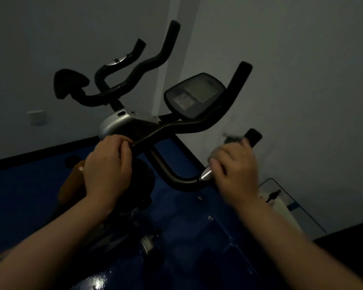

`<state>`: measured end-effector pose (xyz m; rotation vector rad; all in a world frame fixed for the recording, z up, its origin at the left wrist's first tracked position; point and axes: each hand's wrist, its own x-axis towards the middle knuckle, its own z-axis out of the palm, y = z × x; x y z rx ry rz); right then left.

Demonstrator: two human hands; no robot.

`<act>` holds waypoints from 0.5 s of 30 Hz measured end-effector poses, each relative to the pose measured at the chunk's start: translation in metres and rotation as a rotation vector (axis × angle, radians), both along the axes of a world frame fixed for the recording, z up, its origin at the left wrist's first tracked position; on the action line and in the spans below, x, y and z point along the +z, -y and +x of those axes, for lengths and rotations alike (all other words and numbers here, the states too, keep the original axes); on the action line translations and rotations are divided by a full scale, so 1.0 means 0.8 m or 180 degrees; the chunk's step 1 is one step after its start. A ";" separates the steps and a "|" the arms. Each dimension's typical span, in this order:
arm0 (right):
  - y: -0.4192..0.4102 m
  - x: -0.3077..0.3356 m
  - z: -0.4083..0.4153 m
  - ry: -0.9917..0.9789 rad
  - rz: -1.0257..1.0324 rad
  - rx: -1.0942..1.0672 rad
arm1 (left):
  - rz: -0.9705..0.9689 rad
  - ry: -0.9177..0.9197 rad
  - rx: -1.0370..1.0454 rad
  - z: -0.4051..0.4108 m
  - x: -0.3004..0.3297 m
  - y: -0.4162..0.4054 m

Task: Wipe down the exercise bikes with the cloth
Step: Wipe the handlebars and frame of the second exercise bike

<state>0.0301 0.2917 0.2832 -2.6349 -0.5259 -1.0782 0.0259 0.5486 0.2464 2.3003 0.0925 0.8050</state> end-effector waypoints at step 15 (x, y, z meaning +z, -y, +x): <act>-0.044 -0.050 -0.015 0.0451 -0.0743 0.0788 | 0.0377 0.0177 -0.0214 0.001 -0.003 -0.002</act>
